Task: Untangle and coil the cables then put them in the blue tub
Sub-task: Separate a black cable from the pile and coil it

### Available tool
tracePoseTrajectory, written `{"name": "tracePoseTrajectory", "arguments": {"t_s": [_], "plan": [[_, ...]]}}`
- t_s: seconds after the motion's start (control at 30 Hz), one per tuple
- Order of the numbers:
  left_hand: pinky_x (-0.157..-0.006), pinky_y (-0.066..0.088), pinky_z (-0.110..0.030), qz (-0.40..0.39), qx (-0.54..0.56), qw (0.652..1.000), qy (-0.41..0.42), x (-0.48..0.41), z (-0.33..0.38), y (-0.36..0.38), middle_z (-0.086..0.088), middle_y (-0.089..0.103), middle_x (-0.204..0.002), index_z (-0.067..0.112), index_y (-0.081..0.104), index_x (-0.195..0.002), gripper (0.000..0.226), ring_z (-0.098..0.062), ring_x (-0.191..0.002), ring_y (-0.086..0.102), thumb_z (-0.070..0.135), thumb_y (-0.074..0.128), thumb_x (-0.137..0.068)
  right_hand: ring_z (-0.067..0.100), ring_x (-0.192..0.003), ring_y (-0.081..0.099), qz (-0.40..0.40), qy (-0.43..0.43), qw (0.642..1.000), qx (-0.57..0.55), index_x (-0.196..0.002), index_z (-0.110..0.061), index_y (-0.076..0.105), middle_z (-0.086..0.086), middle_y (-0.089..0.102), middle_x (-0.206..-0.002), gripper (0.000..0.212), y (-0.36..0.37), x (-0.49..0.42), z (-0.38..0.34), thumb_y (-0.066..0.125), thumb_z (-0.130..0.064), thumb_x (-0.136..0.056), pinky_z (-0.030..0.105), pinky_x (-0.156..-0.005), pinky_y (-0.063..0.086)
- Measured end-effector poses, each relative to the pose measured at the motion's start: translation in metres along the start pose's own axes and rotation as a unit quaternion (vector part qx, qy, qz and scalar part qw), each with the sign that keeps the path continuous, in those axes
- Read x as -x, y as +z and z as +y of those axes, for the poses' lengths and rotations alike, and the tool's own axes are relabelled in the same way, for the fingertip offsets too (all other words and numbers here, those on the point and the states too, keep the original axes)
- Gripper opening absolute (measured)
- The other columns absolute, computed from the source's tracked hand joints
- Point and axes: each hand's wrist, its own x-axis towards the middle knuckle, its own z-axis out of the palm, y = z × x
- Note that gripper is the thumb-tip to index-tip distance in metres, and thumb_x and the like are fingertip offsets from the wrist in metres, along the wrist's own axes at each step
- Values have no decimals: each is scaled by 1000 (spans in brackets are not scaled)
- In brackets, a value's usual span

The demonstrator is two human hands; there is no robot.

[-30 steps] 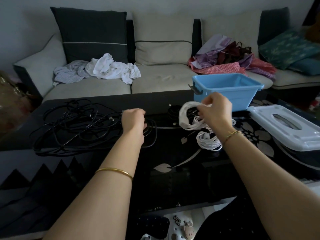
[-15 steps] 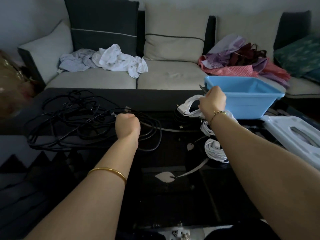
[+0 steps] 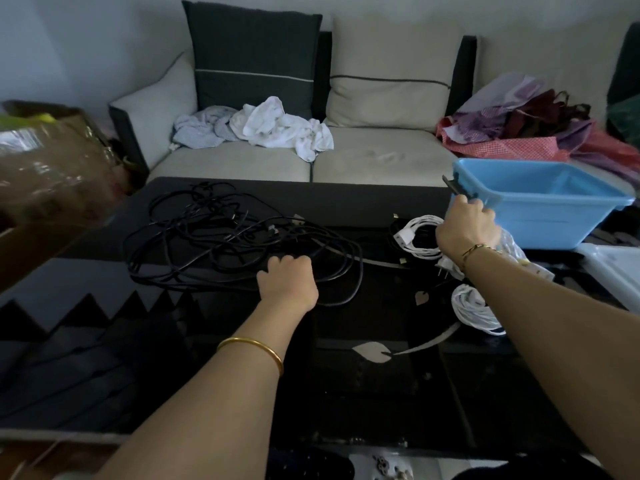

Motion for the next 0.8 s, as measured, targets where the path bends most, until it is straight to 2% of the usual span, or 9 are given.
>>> {"name": "tracePoseTrajectory", "arguments": {"t_s": [0.1,0.17,0.23,0.3,0.37,0.43,0.53,0.7,0.8], "plan": [[-99,35,-39,58,93,994,-6,2,-3,-6,0,57,-121,22,50,-124,35,-23,-117,50,10,56,-92,38,-110,53,-19,-69,994,-80,-118,-3,54,19,55,-116,32,-3,13,-20,53,-9,-87,38,-83,46],[-100,39,-39,115,202,973,7,1,-3,-15,3,60,-110,24,51,-124,40,-21,-109,56,9,61,-88,34,-90,64,-144,-64,963,-218,-105,1,58,17,59,-90,29,-6,30,-39,56,-24,-91,30,-66,46],[-94,45,-35,139,332,931,59,2,-6,-27,4,59,-95,21,52,-123,47,-19,-97,59,4,68,-82,29,-88,67,-332,32,856,-394,-106,-4,51,17,60,-92,42,-9,49,-59,55,-44,-92,32,-63,50],[-86,47,-25,78,430,891,123,10,-11,-41,1,61,-91,16,55,-121,50,-13,-88,61,-5,69,-78,30,-91,68,-423,94,756,-491,-110,-10,45,17,61,-103,47,-6,59,-73,60,-49,-88,37,-65,56],[-78,48,-16,-39,486,858,163,24,-20,-51,-1,65,-89,14,55,-120,48,-7,-81,62,-12,64,-80,25,-70,69,-406,115,702,-574,-106,-6,51,17,60,-90,33,-4,65,-83,67,-28,-88,37,-62,57],[-81,50,-18,-159,517,825,165,37,-26,-56,-2,68,-91,13,54,-120,46,-8,-84,64,-15,58,-83,19,-51,63,-329,133,697,-624,-101,-4,52,16,57,-76,18,-4,70,-91,62,1,-87,32,-54,55],[-100,43,-31,-286,511,802,113,47,-39,-58,-3,68,-109,11,57,-119,34,-14,-111,60,-5,57,-89,16,-55,61,-243,122,688,-673,-129,-6,41,13,59,-77,50,-14,81,-101,45,17,-85,22,-44,50],[-102,44,-34,-125,361,924,-17,40,-75,-57,-5,55,-131,15,57,-123,35,-17,-120,51,4,54,-90,8,-51,56,-118,29,685,-718,-108,-8,59,5,63,-69,49,-52,96,-118,31,20,-79,17,-48,45],[-94,48,-34,-60,381,916,-108,38,-99,-53,-9,44,-138,11,42,-139,51,-22,-121,49,6,55,-90,9,-50,52,-105,-15,628,-771,-84,-13,59,1,58,-57,49,-68,101,-122,26,21,-72,18,-49,41]]}}
